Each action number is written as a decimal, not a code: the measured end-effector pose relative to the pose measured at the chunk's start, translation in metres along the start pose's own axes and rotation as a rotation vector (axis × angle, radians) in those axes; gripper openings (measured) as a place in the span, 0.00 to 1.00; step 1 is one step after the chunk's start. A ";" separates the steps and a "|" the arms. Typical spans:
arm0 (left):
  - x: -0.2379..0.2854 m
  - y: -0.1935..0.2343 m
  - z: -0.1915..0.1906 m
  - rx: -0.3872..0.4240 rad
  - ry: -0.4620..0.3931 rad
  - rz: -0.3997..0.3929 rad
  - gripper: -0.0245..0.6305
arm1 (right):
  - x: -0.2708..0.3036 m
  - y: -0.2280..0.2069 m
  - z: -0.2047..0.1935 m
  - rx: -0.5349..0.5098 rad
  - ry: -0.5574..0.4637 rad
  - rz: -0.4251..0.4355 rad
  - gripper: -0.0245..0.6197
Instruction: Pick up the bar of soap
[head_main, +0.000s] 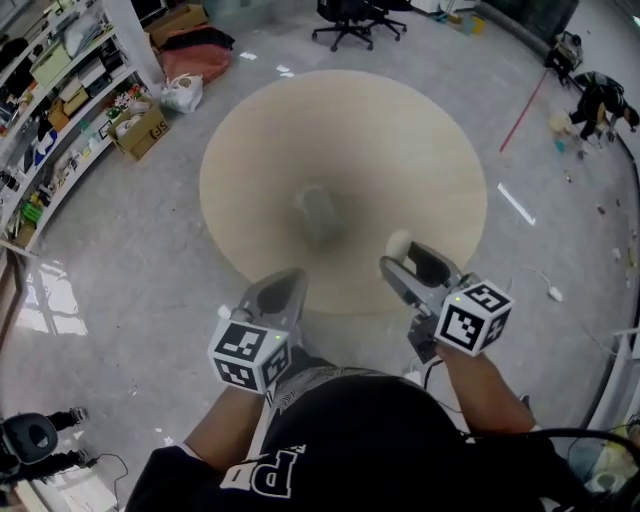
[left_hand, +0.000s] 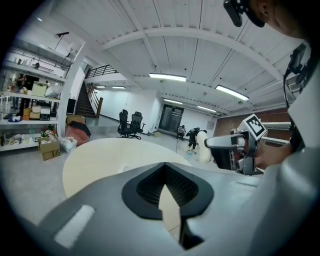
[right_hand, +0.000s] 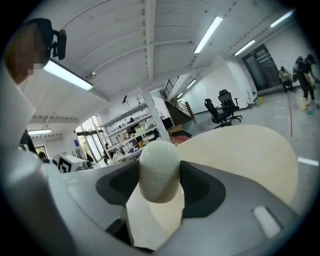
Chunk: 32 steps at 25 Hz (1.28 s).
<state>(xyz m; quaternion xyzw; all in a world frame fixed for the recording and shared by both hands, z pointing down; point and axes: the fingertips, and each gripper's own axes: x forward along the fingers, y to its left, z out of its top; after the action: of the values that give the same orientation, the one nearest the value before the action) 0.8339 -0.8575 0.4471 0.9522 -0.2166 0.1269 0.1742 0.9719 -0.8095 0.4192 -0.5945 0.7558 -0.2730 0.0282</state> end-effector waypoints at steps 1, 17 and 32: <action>0.001 -0.015 -0.002 -0.003 0.001 -0.007 0.05 | -0.016 -0.001 -0.003 0.038 -0.014 0.010 0.45; -0.010 -0.171 -0.028 -0.006 -0.082 0.076 0.05 | -0.167 -0.023 -0.049 0.108 -0.039 0.120 0.45; -0.059 -0.165 -0.045 0.007 -0.119 0.155 0.05 | -0.155 0.024 -0.084 -0.009 0.016 0.213 0.45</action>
<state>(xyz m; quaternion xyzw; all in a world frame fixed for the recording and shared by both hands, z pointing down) 0.8501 -0.6789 0.4234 0.9390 -0.2993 0.0838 0.1474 0.9650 -0.6325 0.4365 -0.5089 0.8161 -0.2696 0.0484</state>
